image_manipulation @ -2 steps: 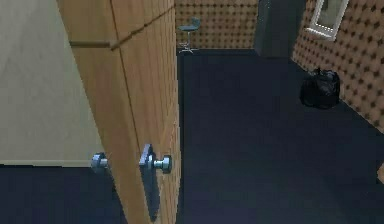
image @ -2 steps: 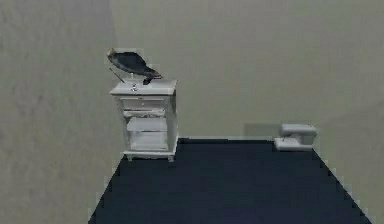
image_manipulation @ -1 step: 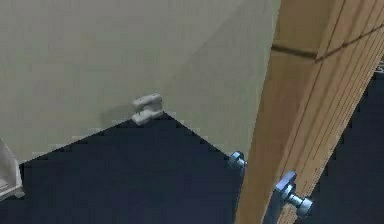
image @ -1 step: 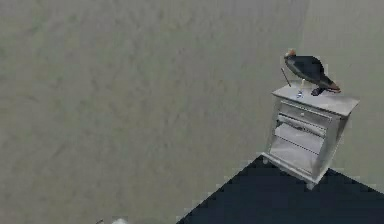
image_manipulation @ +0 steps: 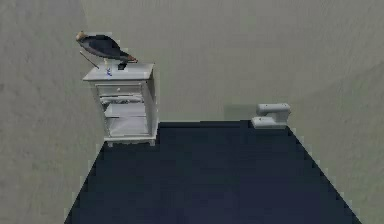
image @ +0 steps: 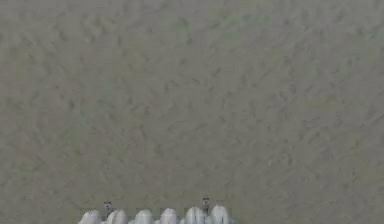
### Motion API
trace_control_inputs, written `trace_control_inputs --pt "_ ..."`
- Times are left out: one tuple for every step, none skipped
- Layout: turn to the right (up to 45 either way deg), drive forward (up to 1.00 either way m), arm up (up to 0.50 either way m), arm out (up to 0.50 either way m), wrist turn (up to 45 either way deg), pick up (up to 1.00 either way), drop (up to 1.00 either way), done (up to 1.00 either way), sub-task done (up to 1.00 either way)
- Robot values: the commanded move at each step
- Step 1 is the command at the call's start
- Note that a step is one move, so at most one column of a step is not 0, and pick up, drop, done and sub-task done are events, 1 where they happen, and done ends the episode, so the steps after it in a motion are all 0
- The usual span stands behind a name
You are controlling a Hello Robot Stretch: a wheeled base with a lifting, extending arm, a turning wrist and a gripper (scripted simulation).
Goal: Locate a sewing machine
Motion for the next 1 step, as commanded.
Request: trace_control_inputs --pt "0.0 0.05 0.0 0.0 0.0 0.0 0.0 0.0 0.0"
